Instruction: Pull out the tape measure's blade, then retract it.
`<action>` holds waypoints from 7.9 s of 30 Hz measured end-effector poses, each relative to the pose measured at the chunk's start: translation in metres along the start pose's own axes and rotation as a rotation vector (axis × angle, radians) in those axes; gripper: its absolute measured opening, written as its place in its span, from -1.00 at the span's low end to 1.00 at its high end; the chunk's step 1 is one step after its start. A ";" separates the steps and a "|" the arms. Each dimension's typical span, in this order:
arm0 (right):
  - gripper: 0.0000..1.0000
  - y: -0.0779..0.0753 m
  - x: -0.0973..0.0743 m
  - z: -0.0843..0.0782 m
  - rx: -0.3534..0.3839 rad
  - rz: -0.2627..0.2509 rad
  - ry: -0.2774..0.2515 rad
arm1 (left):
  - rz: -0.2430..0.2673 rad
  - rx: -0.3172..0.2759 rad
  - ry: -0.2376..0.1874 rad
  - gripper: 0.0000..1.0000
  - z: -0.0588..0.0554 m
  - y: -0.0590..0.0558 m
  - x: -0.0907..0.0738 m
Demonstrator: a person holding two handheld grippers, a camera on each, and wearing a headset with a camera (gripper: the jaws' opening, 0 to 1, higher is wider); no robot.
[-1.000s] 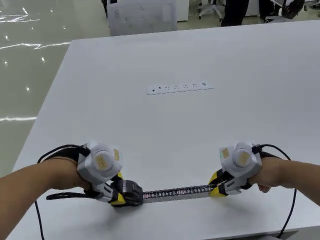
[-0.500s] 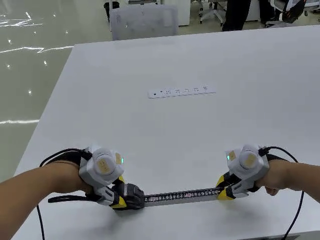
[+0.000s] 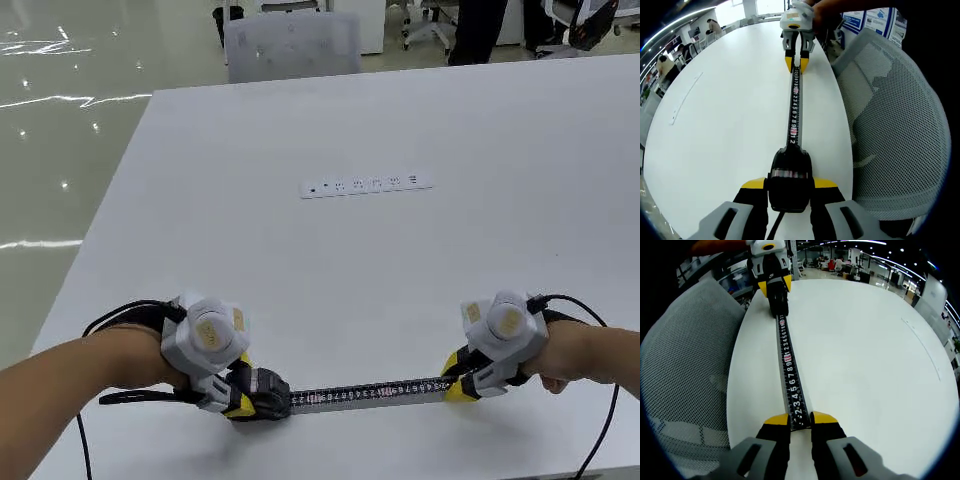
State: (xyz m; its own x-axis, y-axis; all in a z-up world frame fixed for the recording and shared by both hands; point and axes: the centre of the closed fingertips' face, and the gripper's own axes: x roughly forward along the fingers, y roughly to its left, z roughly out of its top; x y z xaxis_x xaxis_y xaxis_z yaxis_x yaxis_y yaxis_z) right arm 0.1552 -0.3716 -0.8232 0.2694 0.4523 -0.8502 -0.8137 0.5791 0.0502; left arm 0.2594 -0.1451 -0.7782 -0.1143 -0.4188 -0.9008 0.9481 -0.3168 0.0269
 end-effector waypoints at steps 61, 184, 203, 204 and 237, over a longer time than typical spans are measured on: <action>0.79 0.028 -0.112 -0.048 0.421 -0.468 -0.286 | 0.431 -0.740 -0.512 1.00 -0.054 -0.010 -0.081; 0.86 0.025 -0.116 -0.013 0.181 -0.302 -0.199 | 0.593 -1.007 -0.394 0.96 -0.011 -0.005 -0.063; 0.57 0.003 -0.080 0.009 0.008 -0.143 -0.072 | 0.712 -1.000 -0.454 1.00 0.006 0.009 -0.043; 0.54 0.002 -0.079 0.009 -0.011 -0.140 -0.062 | 0.716 -1.002 -0.470 1.00 0.008 0.010 -0.043; -0.43 0.000 -0.009 -0.009 -0.150 0.062 0.157 | 0.693 -1.002 -0.454 1.00 0.005 0.008 -0.027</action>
State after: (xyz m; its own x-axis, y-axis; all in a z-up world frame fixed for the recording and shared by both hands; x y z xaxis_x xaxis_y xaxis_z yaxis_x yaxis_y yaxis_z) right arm 0.1484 -0.3820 -0.8199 0.1421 0.3662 -0.9196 -0.8969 0.4407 0.0369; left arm 0.2682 -0.1405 -0.7517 0.5834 -0.5498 -0.5978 0.6352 0.7675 -0.0860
